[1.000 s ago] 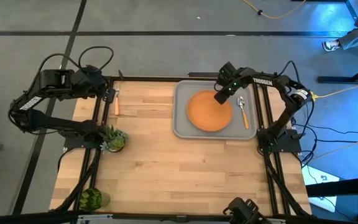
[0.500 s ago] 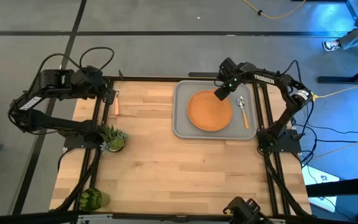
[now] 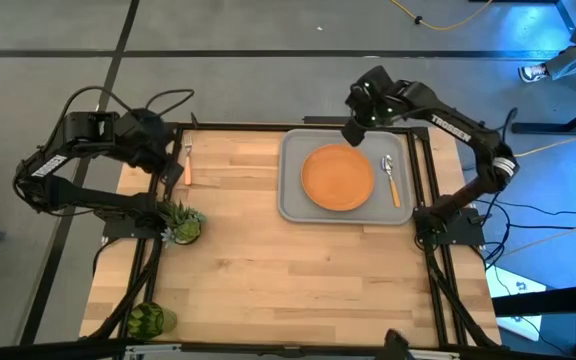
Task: Pick and place plate/cup/fork/spoon on tray
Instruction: Move the gray food tray to the center of the table
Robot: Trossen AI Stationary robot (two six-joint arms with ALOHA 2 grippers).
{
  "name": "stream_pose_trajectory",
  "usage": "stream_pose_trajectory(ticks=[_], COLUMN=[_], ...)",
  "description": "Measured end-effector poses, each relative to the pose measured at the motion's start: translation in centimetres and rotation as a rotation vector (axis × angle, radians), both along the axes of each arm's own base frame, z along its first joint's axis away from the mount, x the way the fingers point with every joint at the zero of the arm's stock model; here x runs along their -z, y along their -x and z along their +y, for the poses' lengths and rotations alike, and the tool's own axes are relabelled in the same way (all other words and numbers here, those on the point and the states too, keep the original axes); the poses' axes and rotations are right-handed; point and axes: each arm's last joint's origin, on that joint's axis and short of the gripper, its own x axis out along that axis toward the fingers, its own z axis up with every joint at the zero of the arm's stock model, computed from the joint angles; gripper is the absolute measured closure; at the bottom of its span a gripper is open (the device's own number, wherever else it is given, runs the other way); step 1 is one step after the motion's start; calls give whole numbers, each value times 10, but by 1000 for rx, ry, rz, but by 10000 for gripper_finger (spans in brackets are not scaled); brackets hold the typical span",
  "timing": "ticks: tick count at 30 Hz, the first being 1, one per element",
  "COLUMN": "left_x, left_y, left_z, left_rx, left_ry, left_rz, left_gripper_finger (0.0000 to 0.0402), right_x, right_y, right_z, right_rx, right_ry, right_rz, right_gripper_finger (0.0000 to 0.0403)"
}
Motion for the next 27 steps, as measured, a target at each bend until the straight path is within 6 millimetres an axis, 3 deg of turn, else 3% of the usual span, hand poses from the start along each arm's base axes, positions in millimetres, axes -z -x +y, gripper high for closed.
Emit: stream_pose_trajectory(ticks=[4, 11, 14, 18, 27], left_x=[0, 0, 0, 0, 0], left_y=[-1, -1, -1, -1, -1], left_z=[-2, -2, -2, -2, -2], left_rx=[64, 90, 91, 91, 91], left_ry=[-13, -35, -36, -36, -37], left_rz=[3, 8, 8, 8, 7], left_gripper_finger=[401, 401, 401, 401, 401], right_x=[-4, 11, 17, 36, 103], right_y=[-9, -34, -38, -29, -7], right_z=[31, 89, 105, 119, 129], right_rx=[-166, -335, -268, -104, 161], right_ry=[-72, -75, -35, -115, -202], right_rz=[-11, 117, 190, 352, 567], right_gripper_finger=[297, 297, 297, 297, 297])
